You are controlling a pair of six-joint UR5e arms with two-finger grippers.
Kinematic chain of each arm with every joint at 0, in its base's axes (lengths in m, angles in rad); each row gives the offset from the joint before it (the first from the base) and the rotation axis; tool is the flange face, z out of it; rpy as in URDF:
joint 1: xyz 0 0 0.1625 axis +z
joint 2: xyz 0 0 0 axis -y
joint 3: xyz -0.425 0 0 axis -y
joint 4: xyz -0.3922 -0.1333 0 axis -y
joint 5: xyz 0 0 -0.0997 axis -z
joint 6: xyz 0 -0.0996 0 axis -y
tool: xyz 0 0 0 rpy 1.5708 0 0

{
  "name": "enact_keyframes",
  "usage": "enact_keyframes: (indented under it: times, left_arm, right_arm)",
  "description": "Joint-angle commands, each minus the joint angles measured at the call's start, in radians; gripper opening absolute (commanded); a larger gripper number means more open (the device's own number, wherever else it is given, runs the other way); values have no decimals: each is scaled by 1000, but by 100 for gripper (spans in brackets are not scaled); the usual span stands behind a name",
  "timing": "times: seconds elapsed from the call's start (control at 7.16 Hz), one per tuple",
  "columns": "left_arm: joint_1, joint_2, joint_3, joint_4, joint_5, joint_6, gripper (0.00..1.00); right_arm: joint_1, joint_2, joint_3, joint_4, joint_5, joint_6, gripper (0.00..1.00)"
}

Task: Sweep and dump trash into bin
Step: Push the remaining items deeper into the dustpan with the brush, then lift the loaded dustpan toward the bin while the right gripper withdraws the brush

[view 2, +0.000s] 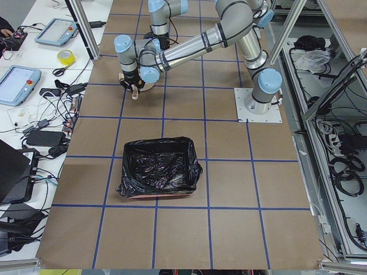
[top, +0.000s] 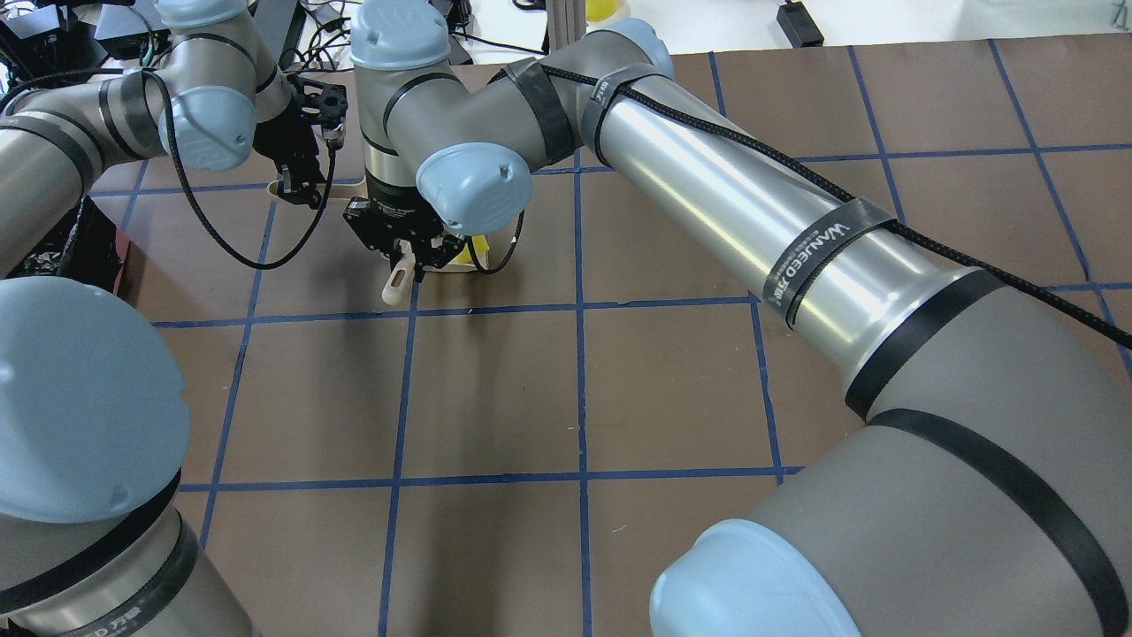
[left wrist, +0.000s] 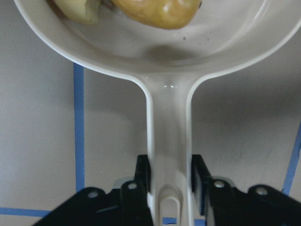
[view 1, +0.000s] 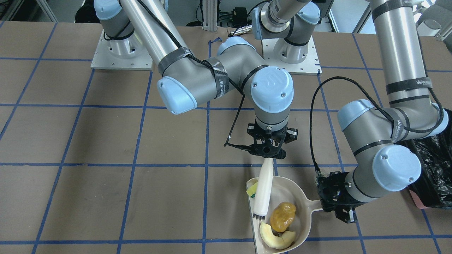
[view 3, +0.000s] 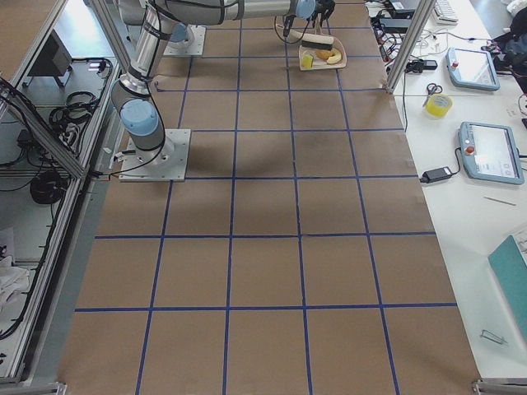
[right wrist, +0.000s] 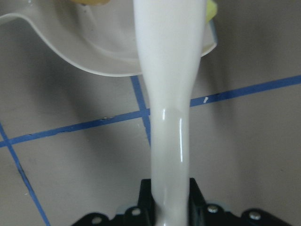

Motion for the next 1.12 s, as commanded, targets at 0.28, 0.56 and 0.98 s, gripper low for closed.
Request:
enact_keyframes:
  times: [0.28, 0.56, 0.98]
  left_arm:
    - [0, -1, -2, 0, -1, 0, 0]
    - [0, -1, -2, 0, -1, 0, 0]
    - [14, 1, -2, 2, -36, 3, 0]
  right_arm:
    - [-132, -139, 138, 145, -116, -187, 0]
    - [-207, -217, 238, 145, -173, -321, 0]
    - [-255, -234, 298, 136, -261, -441, 0]
